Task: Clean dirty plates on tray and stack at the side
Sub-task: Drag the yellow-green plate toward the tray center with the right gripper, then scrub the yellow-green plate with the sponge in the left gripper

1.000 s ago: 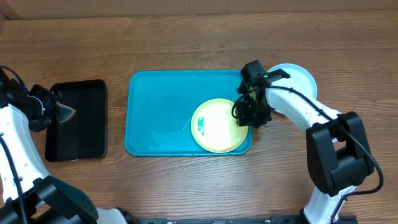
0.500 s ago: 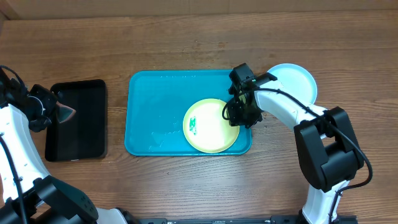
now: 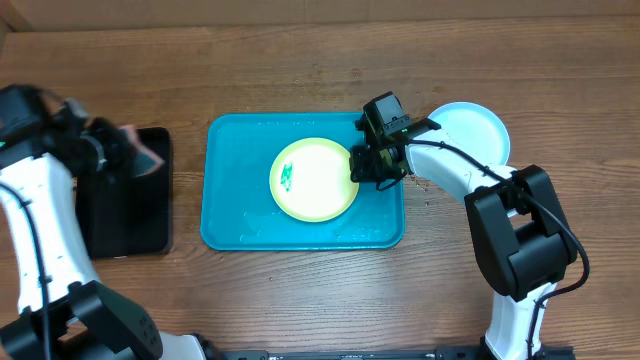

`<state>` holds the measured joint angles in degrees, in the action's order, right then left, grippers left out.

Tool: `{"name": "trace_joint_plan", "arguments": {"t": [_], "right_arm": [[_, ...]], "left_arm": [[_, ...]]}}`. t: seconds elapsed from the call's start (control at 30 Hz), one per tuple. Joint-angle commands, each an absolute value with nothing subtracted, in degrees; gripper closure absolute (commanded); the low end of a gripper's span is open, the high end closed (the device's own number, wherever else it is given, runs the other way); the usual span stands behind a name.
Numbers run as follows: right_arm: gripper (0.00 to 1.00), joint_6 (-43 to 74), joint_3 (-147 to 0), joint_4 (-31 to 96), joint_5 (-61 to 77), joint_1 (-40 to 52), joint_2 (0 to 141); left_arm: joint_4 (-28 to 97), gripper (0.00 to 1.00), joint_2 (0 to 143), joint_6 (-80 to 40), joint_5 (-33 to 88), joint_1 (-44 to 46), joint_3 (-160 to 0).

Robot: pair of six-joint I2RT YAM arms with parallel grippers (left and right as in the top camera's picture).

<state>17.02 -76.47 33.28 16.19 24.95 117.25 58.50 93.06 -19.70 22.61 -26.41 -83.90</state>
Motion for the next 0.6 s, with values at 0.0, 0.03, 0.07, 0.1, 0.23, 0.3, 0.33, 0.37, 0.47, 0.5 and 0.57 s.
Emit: {"name": "trace_joint_plan", "arguments": {"t": [0.0, 0.03, 0.07, 0.1, 0.23, 0.3, 0.33, 0.37, 0.47, 0.5, 0.57], "right_arm": [[0.96, 19.4, -76.1, 30.2, 15.1, 25.8, 118.9], [0.96, 19.6, -76.1, 29.6, 15.1, 26.0, 118.9], [0.96, 19.6, -76.1, 29.0, 15.1, 26.2, 118.9], [0.96, 19.8, -76.1, 28.6, 15.0, 26.5, 118.9], [0.96, 20.3, -76.1, 27.5, 14.1, 27.7, 118.9], [0.96, 21.3, -76.1, 27.5, 11.5, 28.4, 118.9], [0.96, 21.3, -76.1, 27.5, 10.3, 28.8, 118.9], [0.96, 21.3, -76.1, 27.6, 9.3, 29.2, 118.9], [0.96, 22.1, -76.1, 27.9, 8.1, 29.7, 118.9], [0.96, 22.7, -76.1, 28.1, 7.9, 29.8, 118.9], [0.96, 22.8, -76.1, 28.3, 7.9, 29.8, 118.9]], "left_arm": [[57.1, 0.96, 93.0, -16.7, 24.6, -18.6, -83.0], [56.6, 0.96, 93.3, -16.7, 24.6, -17.1, -82.5], [55.8, 0.95, 93.8, -16.7, 24.6, -15.1, -82.0], [55.1, 0.96, 94.4, -16.8, 24.6, -13.5, -81.5], [51.7, 0.96, 98.8, -20.5, 24.7, -5.6, -79.8], [50.2, 0.96, 101.5, -23.0, 24.7, -2.2, -79.3], [49.5, 0.96, 103.0, -23.9, 24.7, -0.3, -79.2], [49.0, 0.96, 104.2, -24.3, 24.7, 1.1, -79.2], [46.7, 0.96, 108.6, -24.5, 24.7, 6.1, -79.2], [45.9, 0.96, 109.9, -24.5, 24.7, 7.5, -79.2], [44.3, 0.96, 112.0, -24.5, 24.7, 9.8, -79.2]]}}
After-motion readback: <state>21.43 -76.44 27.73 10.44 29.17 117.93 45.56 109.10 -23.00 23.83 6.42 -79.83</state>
